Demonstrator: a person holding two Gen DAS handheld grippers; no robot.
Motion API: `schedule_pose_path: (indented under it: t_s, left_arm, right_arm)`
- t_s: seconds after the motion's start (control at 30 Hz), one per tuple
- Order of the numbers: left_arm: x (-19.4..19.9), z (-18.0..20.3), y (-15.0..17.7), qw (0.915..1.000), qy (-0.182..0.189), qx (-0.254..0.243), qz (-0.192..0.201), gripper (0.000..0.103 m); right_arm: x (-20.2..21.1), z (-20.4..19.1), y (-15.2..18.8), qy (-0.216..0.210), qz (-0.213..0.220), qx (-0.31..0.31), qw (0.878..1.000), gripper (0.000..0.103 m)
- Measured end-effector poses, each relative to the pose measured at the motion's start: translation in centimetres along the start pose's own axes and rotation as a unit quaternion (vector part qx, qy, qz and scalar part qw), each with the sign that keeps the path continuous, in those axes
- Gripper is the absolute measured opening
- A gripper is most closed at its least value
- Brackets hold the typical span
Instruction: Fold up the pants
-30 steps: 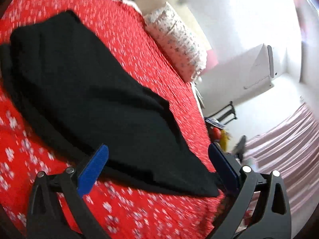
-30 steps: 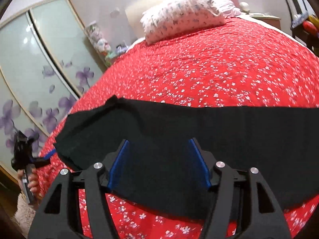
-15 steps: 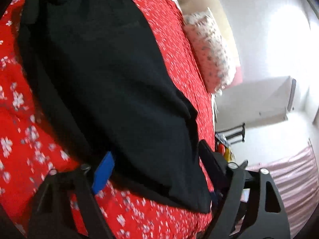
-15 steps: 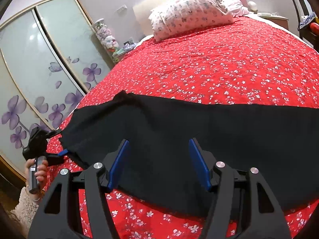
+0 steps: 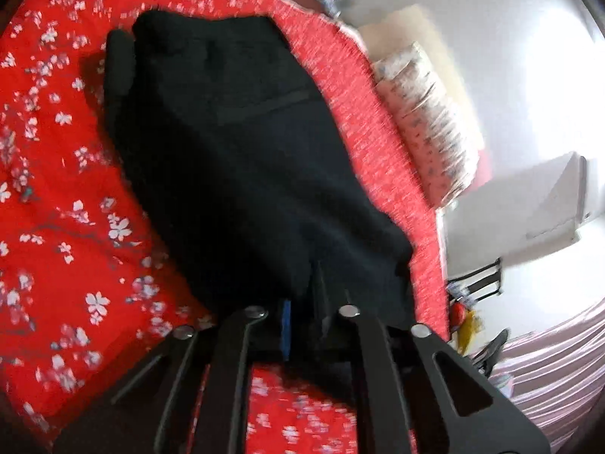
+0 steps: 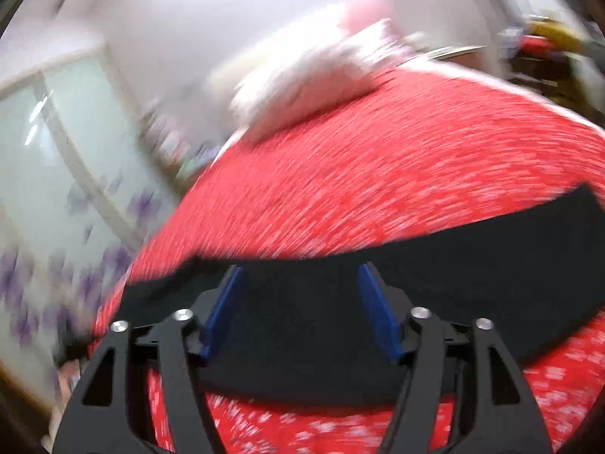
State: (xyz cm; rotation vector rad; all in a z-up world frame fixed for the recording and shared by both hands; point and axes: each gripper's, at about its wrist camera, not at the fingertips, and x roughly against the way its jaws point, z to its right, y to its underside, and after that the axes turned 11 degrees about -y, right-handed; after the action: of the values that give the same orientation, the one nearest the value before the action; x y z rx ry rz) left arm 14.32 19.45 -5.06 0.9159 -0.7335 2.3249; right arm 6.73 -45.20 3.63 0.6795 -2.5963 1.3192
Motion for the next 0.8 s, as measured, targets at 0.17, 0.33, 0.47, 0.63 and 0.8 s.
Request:
schedule_pose_path:
  t_s: [0.17, 0.33, 0.47, 0.63, 0.8]
  left_arm:
    - [2.7, 0.5, -0.1, 0.9967, -0.034, -0.002, 0.074, 0.058]
    - [7.6, 2.8, 1.0, 0.9715, -0.093, -0.059, 0.21, 0.084]
    - [7.0, 5.6, 2.4, 0.964, -0.1, -0.129, 0.21, 0.087]
    - [4.3, 9.5, 5.9, 0.9405, -0.116, -0.265, 0.179, 0.091]
    - [2.7, 11.8, 10.3, 0.9009, -0.142, -0.369, 0.178, 0.094]
  right_arm:
    - [8.1, 10.3, -1.6, 0.163, 0.126, -0.181, 0.962, 0.066]
    - [10.4, 16.4, -0.5, 0.205, 0.121, -0.265, 0.934, 0.059]
    - [9.8, 17.7, -0.2, 0.221, 0.093, -0.265, 0.934, 0.059]
    - [7.8, 19.1, -0.4, 0.238, 0.055, -0.255, 0.936, 0.059]
    - [7.0, 19.7, -0.9, 0.262, 0.061, -0.232, 0.935, 0.059]
